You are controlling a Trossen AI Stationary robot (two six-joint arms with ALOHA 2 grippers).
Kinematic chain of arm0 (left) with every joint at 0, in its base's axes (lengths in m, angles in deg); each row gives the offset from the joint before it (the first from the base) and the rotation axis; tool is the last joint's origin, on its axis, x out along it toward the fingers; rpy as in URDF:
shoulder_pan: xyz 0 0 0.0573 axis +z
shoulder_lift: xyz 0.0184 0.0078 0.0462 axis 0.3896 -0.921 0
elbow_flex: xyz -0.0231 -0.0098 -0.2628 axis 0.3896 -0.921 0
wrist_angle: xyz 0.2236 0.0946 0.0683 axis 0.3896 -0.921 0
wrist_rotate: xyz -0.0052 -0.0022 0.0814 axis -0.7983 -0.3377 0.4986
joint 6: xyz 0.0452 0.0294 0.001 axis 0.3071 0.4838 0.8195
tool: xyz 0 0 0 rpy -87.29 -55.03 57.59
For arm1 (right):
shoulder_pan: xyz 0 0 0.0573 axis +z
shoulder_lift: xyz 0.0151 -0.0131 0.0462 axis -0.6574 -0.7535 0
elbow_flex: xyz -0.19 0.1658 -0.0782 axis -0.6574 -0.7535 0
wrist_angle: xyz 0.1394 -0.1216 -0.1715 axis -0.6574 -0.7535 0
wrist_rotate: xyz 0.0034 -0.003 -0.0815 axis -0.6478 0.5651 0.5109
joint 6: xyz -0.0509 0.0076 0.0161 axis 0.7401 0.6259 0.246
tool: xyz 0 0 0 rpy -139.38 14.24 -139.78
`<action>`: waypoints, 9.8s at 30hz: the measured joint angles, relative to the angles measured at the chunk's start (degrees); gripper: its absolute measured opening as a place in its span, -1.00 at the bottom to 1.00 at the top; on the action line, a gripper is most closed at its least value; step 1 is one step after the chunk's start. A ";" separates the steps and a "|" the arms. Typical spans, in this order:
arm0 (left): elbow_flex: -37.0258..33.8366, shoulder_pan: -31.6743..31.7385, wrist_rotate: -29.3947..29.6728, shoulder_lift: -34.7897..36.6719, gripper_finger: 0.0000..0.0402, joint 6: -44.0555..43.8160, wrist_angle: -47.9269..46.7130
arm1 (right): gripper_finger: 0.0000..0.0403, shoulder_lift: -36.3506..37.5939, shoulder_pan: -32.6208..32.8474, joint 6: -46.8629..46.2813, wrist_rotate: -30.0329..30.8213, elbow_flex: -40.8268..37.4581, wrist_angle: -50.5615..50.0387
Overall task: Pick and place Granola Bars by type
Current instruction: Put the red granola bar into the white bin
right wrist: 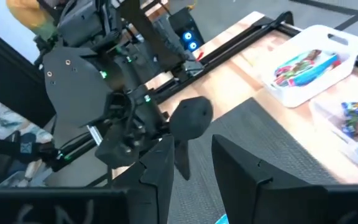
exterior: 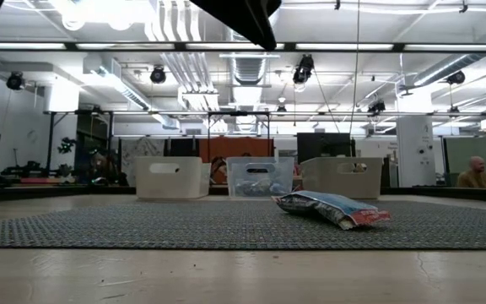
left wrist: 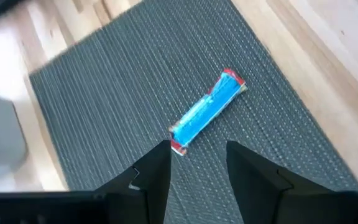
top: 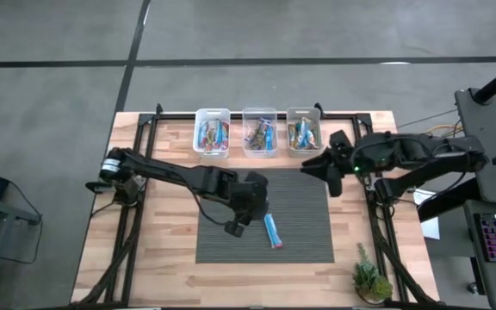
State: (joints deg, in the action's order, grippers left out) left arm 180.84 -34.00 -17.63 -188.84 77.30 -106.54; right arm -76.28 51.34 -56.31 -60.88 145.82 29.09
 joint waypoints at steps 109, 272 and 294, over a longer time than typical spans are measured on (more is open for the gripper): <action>-14.44 5.49 -11.95 -6.57 0.08 19.95 27.25 | -0.53 3.40 -0.02 -1.32 5.75 -1.73 -2.17; 12.06 6.50 -0.30 -21.33 -0.65 31.16 -2.95 | -0.53 3.47 -0.02 0.42 8.67 -1.95 -3.72; 28.64 16.98 6.26 -21.14 -0.66 15.18 -30.08 | -0.53 5.38 -0.04 3.15 10.05 -1.95 -3.66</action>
State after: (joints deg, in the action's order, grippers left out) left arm 209.48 -17.02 -11.38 -209.98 92.48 -136.63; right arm -70.90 51.30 -53.16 -50.83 143.86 25.43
